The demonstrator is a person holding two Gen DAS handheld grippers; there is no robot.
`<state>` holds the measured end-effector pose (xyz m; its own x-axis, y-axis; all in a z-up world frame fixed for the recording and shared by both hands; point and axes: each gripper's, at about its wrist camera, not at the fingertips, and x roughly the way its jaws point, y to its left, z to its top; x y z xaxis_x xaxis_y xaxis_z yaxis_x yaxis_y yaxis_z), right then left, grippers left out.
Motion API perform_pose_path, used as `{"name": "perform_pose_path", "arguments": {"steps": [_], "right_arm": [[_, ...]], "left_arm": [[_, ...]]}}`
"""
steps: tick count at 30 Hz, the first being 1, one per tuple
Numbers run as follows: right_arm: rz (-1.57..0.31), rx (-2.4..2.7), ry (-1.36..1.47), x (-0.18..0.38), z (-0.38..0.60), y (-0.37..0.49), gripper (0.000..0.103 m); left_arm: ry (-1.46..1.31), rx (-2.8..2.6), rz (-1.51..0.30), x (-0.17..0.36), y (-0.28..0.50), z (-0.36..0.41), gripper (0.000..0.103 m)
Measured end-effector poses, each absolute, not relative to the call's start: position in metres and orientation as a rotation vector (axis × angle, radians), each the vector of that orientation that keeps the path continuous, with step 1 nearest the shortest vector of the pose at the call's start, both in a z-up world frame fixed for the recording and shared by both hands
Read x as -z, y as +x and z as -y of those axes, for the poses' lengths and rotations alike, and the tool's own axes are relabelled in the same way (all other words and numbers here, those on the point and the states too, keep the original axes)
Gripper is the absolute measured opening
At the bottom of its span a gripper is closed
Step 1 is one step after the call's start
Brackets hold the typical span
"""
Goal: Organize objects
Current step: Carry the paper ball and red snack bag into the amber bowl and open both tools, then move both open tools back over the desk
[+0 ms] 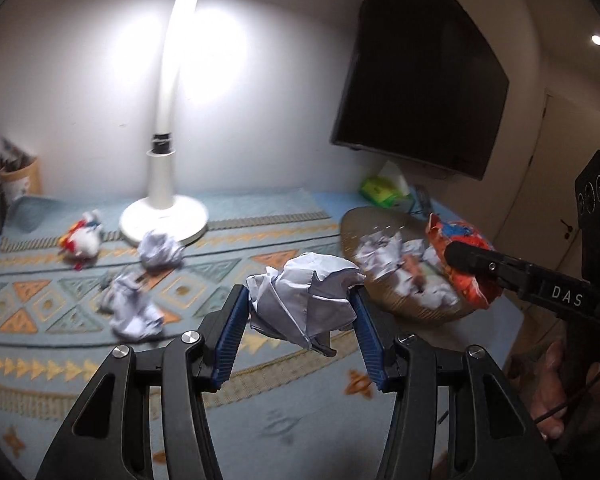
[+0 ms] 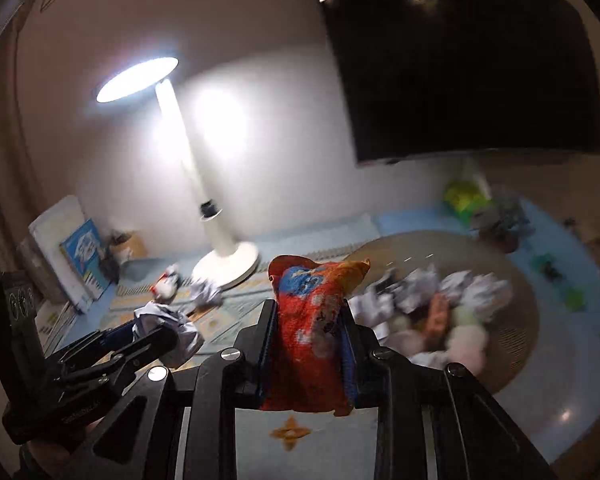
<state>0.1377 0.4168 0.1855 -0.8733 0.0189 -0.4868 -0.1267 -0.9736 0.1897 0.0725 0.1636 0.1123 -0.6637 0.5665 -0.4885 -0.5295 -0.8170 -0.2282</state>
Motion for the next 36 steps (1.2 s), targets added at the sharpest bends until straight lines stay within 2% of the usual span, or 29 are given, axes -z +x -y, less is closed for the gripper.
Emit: {"name": "perform_pose_path", "arguments": {"steps": [4,10,12,13,14,15,24,25,27,28,29,31,34,36], "right_arm": [[-0.387,-2.815,-0.774,-0.186,-0.47,0.129,0.027],[-0.489,-2.743,-0.847,-0.173,-0.507,0.109,0.029],[-0.53,-2.703,-0.905,-0.163,-0.514,0.1,0.03],[-0.544,-2.696,-0.918,-0.16,-0.516,0.099,0.03],[-0.548,-2.694,-0.92,-0.158,-0.516,0.1,0.03],[-0.545,-2.696,-0.919,-0.156,-0.513,0.102,0.03],[-0.5,-2.897,-0.945,-0.168,-0.445,0.106,0.03],[-0.459,-2.932,-0.958,-0.17,-0.427,0.105,0.032],[-0.375,-3.003,-0.985,-0.171,-0.389,0.1,0.045],[-0.343,-3.045,-0.984,-0.171,-0.37,0.099,0.059],[-0.313,-3.085,-0.973,-0.17,-0.353,0.099,0.067],[-0.262,-3.144,-0.968,-0.163,-0.317,0.096,0.071],[-0.232,-3.2,-1.052,-0.131,-0.266,0.082,0.084],[-0.192,-3.19,-1.138,-0.102,-0.239,0.068,0.084]], "left_arm": [[-0.684,-2.331,0.08,-0.13,0.055,-0.225,0.049],[-0.675,-2.263,0.022,-0.128,0.04,-0.295,0.049],[-0.683,-2.272,0.019,-0.124,0.035,-0.307,0.056],[-0.695,-2.27,0.019,-0.12,0.031,-0.312,0.064],[-0.721,-2.272,0.011,-0.116,0.028,-0.315,0.088],[-0.733,-2.282,0.013,-0.112,0.026,-0.315,0.094],[-0.779,-2.348,0.145,-0.102,0.038,-0.222,0.094],[-0.772,-2.374,0.157,-0.104,0.042,-0.206,0.094],[-0.76,-2.443,0.168,-0.106,0.05,-0.174,0.094],[-0.758,-2.479,0.17,-0.107,0.054,-0.157,0.094],[-0.759,-2.518,0.171,-0.106,0.058,-0.139,0.094],[-0.779,-2.593,0.174,-0.102,0.065,-0.105,0.094],[-0.836,-2.699,0.213,-0.089,0.067,-0.051,0.094],[-0.881,-2.789,0.203,-0.075,0.066,-0.021,0.094]]}}
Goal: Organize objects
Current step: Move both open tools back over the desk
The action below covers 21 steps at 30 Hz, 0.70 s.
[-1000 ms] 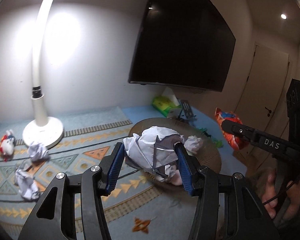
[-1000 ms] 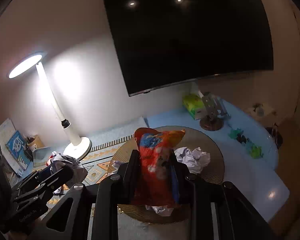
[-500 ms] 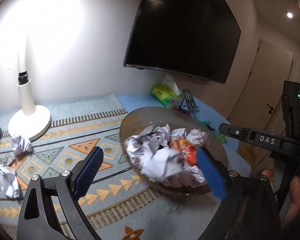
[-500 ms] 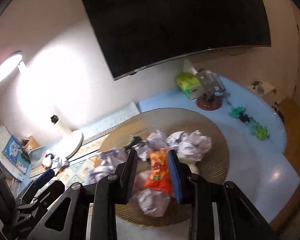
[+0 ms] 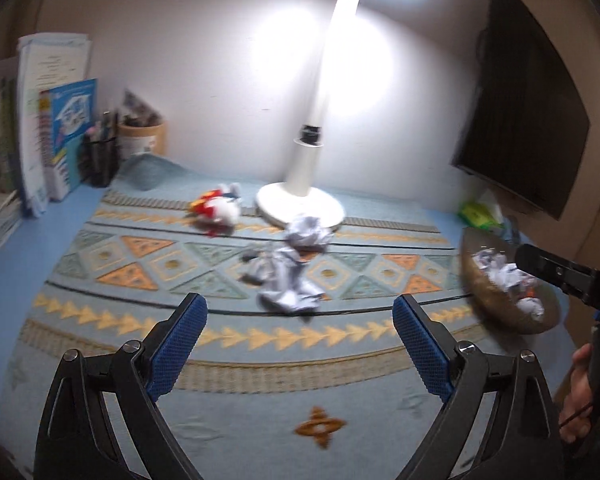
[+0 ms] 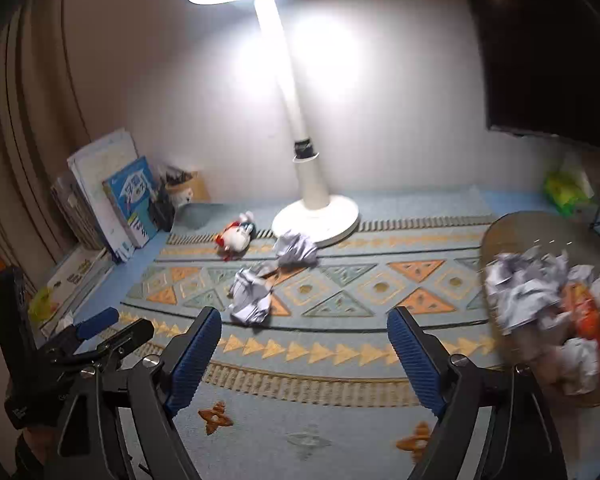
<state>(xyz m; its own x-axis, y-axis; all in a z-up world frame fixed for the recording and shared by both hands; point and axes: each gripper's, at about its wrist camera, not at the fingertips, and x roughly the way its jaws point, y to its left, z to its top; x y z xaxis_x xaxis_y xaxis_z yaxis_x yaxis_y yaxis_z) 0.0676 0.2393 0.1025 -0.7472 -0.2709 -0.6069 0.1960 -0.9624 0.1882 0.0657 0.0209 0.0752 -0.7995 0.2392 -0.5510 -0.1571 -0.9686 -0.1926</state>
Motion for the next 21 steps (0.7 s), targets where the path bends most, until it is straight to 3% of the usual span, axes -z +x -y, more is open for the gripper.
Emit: {"name": "perform_pose_path", "arguments": {"steps": [7,14,21], "right_arm": [[0.242,2.575,1.12,-0.043,-0.207,0.042,0.084],[0.297,2.612,1.22,-0.023,-0.217,0.034,0.085],[0.141,2.654,1.267,-0.021,-0.2,0.034,0.085]], "left_arm": [[-1.0,-2.83,0.108,-0.026,0.05,0.017,0.094],[-1.049,-2.773,0.2,-0.015,0.046,0.024,0.094],[-1.065,-2.742,0.237,-0.013,0.045,0.025,0.094]]}}
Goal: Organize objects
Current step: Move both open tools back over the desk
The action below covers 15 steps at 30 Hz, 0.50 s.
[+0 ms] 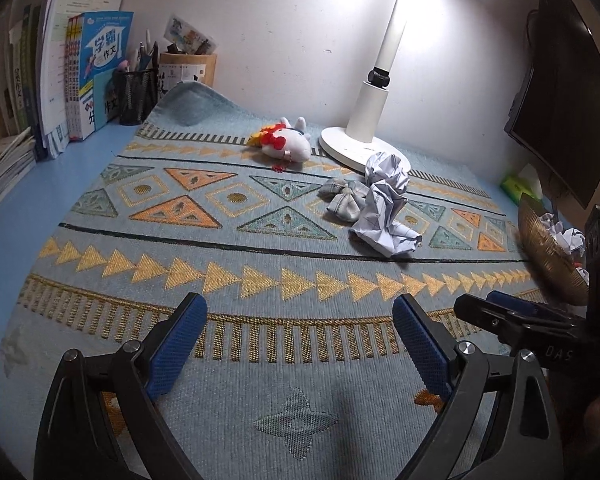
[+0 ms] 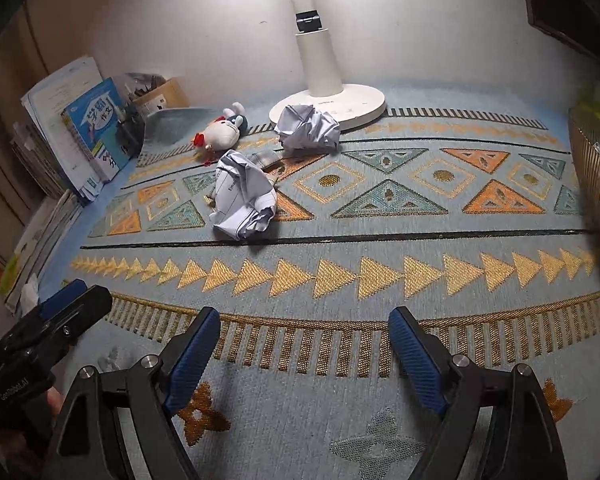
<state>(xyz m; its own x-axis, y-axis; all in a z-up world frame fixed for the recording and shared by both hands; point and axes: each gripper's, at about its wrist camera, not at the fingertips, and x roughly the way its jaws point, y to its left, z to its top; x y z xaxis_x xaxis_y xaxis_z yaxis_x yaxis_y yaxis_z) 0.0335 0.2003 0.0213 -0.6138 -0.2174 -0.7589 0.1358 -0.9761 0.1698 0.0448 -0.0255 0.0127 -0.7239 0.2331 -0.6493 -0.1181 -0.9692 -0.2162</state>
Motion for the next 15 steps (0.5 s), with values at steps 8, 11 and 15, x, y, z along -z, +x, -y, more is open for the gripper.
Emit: {"name": "perform_pose_path", "arguments": {"steps": [8,11,15], "right_arm": [[-0.044,2.709,1.212,-0.025,-0.183,0.043,0.088],[-0.042,2.715,1.212,-0.025,-0.183,0.043,0.089],[-0.025,2.709,1.218,-0.025,-0.184,0.042,0.089]], "left_arm": [[-1.049,-2.75,0.24,-0.013,0.047,0.025,0.094],[-1.063,-2.749,0.245,-0.011,0.046,0.026,0.094],[-1.06,-2.753,0.265,-0.012,0.046,0.029,0.094]]}}
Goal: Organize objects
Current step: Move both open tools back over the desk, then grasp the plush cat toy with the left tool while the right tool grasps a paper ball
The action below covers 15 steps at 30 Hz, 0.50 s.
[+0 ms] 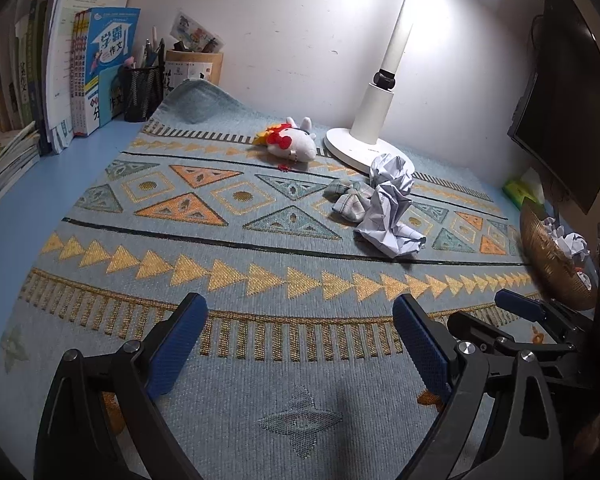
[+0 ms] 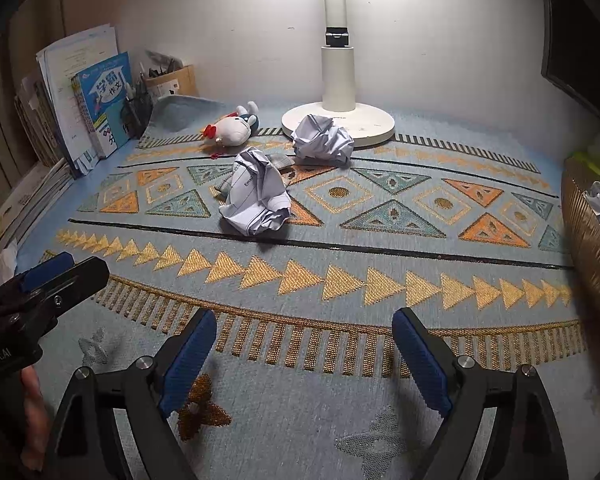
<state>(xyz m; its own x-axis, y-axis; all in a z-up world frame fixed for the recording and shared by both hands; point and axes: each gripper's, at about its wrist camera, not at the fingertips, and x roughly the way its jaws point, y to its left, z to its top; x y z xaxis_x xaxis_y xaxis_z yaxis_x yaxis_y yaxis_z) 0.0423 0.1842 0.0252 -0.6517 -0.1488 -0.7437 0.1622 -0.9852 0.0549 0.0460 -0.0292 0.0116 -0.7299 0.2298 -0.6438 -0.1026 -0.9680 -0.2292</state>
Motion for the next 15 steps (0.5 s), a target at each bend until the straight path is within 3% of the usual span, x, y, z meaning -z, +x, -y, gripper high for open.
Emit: {"name": "perform_pose_path", "arguments": {"steps": [2,7,12,15], "right_arm": [[0.003,2.65,1.248,-0.025,-0.185,0.038,0.089],[0.335,2.376,1.293,-0.045,-0.2,0.007,0.089],[0.108,2.501,1.279,-0.056,-0.171,-0.029,0.09],[0.128,2.511,1.264,-0.046,-0.16,-0.05,0.09]], "left_arm": [[-1.053,-2.758,0.279,-0.012,0.047,0.031,0.094],[-1.135,-2.76,0.324,-0.015,0.036,0.037,0.094],[-1.019,-2.821,0.255,-0.059,-0.014,0.042,0.094],[-0.995,-2.866,0.084,-0.067,-0.06,0.029,0.094]]}}
